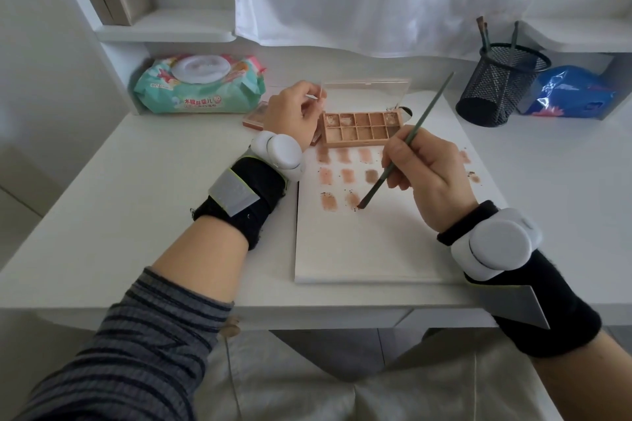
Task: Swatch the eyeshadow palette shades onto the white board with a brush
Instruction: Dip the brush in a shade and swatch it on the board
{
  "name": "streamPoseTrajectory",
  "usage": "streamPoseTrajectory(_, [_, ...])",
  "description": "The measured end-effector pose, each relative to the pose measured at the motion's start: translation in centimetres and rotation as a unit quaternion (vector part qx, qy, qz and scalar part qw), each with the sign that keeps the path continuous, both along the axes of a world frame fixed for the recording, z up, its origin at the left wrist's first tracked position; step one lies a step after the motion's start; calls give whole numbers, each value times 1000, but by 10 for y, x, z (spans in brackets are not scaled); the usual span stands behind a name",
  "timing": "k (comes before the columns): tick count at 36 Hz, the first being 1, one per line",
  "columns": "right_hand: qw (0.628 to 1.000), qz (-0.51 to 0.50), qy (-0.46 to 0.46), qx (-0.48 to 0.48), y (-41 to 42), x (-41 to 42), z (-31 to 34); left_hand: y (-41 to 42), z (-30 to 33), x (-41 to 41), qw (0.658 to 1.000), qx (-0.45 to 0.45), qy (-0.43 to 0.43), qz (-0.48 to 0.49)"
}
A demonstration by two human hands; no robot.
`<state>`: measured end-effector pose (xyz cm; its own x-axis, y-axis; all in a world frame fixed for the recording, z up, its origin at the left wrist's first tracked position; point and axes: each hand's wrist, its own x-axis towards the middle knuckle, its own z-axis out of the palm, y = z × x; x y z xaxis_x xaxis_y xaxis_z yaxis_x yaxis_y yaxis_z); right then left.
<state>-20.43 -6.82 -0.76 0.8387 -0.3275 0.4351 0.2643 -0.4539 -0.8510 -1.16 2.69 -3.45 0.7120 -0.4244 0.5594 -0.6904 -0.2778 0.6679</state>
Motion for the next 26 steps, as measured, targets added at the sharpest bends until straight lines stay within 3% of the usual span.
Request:
streamPoseTrajectory(6, [999, -32, 3, -17, -1, 3, -1, 0, 1, 0, 1000, 14, -6, -3])
streamPoseTrajectory(16, [987, -80, -96, 102, -9, 4, 12, 0, 2, -1, 999, 41, 10, -23])
streamPoseTrajectory(26, [993, -104, -36, 54, -34, 0, 11, -9, 5, 2, 997, 40, 63, -5])
